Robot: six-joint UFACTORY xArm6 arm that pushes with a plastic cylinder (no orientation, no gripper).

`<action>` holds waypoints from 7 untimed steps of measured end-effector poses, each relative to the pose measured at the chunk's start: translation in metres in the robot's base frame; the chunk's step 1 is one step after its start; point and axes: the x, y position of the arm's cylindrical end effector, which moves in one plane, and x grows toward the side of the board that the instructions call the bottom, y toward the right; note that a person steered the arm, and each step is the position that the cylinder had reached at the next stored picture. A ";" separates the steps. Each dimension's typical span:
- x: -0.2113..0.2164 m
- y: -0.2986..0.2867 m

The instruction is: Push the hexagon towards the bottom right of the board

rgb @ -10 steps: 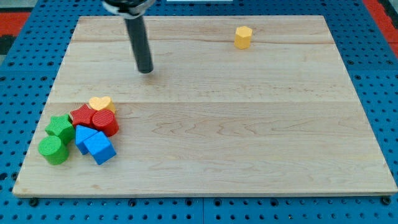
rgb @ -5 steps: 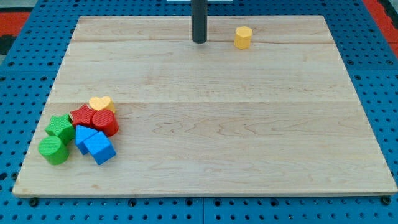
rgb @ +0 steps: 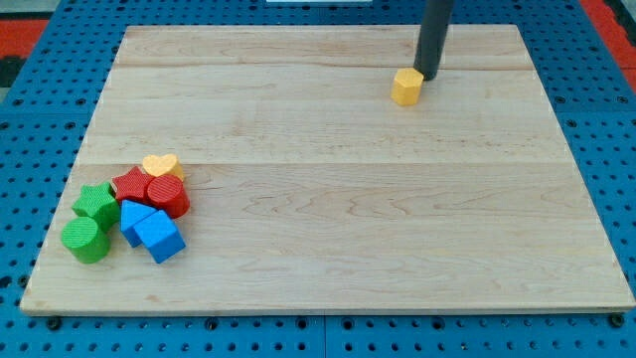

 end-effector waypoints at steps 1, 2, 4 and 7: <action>-0.010 -0.024; -0.034 -0.050; 0.090 -0.028; 0.137 0.018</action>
